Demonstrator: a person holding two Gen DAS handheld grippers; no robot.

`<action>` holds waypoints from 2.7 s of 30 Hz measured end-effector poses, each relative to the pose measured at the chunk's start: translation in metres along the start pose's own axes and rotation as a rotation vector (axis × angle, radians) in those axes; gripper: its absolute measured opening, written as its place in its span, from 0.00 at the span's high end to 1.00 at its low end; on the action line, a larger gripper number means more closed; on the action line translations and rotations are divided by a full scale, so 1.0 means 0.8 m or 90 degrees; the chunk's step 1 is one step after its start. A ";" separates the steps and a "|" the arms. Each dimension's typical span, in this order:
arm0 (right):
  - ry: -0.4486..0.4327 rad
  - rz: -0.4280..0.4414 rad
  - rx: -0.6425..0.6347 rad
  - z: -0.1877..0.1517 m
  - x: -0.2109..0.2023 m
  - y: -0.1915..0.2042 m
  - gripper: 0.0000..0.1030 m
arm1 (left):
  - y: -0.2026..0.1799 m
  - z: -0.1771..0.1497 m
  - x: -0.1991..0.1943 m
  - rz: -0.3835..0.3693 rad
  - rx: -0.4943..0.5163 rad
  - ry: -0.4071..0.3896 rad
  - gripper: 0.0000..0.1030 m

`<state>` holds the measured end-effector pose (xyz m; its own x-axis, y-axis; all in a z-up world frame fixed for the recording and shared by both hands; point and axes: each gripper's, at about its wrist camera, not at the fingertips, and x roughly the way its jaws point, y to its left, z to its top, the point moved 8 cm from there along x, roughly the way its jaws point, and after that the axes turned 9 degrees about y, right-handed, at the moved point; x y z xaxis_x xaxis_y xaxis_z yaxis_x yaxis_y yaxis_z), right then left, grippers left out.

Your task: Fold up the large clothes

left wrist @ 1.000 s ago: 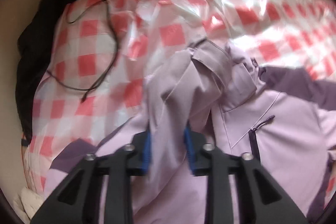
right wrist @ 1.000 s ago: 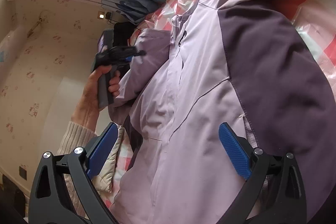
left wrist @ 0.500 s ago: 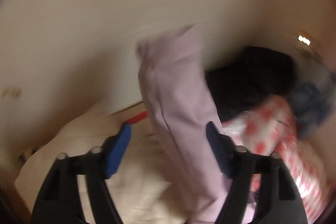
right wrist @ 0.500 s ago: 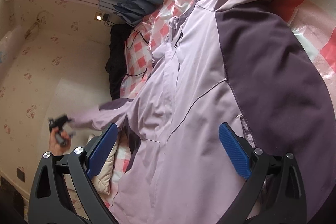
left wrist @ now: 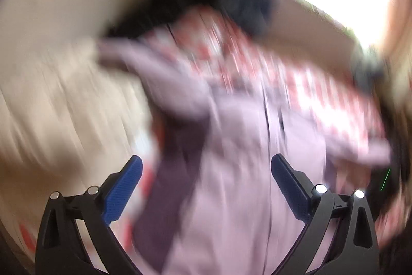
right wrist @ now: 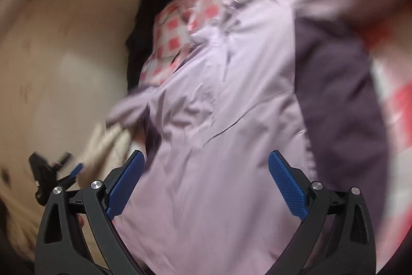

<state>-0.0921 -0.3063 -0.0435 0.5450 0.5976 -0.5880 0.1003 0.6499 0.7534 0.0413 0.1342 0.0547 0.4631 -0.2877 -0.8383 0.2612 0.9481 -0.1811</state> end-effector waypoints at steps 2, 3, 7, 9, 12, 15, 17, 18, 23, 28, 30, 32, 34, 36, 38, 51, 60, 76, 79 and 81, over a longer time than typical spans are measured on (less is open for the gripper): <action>-0.013 -0.056 -0.041 -0.023 -0.054 -0.005 0.07 | 0.006 -0.071 0.013 0.015 0.028 0.058 0.07; -0.002 -0.083 -0.039 -0.040 -0.078 -0.019 0.07 | 0.013 -0.095 0.012 0.019 0.036 0.073 0.07; 0.060 -0.127 0.028 -0.118 -0.135 -0.082 0.07 | 0.074 -0.157 0.013 0.025 -0.022 0.128 0.07; 0.088 -0.090 0.070 -0.151 -0.142 -0.095 0.07 | 0.093 -0.182 0.012 -0.014 -0.077 0.163 0.07; 0.127 -0.074 0.081 -0.189 -0.136 -0.102 0.07 | 0.101 -0.207 0.005 -0.060 -0.110 0.170 0.07; 0.164 -0.046 0.097 -0.208 -0.113 -0.108 0.07 | 0.106 -0.213 0.008 -0.102 -0.143 0.182 0.07; 0.188 -0.043 0.100 -0.220 -0.094 -0.109 0.07 | 0.104 -0.215 0.013 -0.131 -0.164 0.195 0.07; 0.201 -0.023 0.100 -0.225 -0.084 -0.104 0.07 | 0.104 -0.217 0.011 -0.135 -0.170 0.202 0.07; 0.194 0.035 0.082 -0.232 -0.074 -0.089 0.06 | 0.099 -0.220 0.005 -0.104 -0.146 0.206 0.07; 0.231 -0.006 0.099 -0.242 -0.060 -0.105 0.06 | 0.109 -0.229 0.027 -0.083 -0.152 0.239 0.07; 0.239 -0.008 0.085 -0.244 -0.055 -0.097 0.06 | 0.101 -0.233 0.035 -0.091 -0.140 0.245 0.07; 0.260 -0.040 0.070 -0.246 -0.046 -0.095 0.06 | 0.097 -0.233 0.041 -0.086 -0.133 0.232 0.21; 0.238 -0.022 0.060 -0.240 -0.048 -0.087 0.30 | 0.097 -0.233 0.046 -0.106 -0.152 0.226 0.58; 0.209 0.019 0.070 -0.232 -0.054 -0.082 0.64 | 0.096 -0.231 0.048 -0.142 -0.170 0.218 0.88; 0.173 0.048 0.057 -0.222 -0.057 -0.070 0.69 | 0.088 -0.223 0.044 -0.156 -0.171 0.204 0.92; 0.034 0.069 -0.029 -0.175 -0.238 -0.020 0.71 | -0.012 -0.215 -0.094 -0.319 -0.069 0.157 0.92; 0.084 -0.160 0.005 -0.238 -0.255 -0.117 0.45 | 0.121 -0.269 -0.083 -0.047 -0.142 0.175 0.48; 0.185 -0.202 -0.136 -0.172 -0.101 -0.070 0.14 | 0.003 -0.213 0.062 0.044 0.015 0.197 0.21; 0.069 -0.232 -0.183 -0.087 -0.113 -0.032 0.07 | -0.057 -0.139 0.039 0.055 0.054 0.072 0.16; -0.001 -0.256 -0.188 -0.026 -0.104 -0.018 0.07 | -0.102 -0.095 0.040 0.059 0.072 0.005 0.10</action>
<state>-0.1563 -0.3554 -0.0118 0.5124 0.2716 -0.8147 0.0631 0.9342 0.3511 -0.0298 0.0578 0.0034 0.4837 -0.1979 -0.8525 0.3120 0.9491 -0.0433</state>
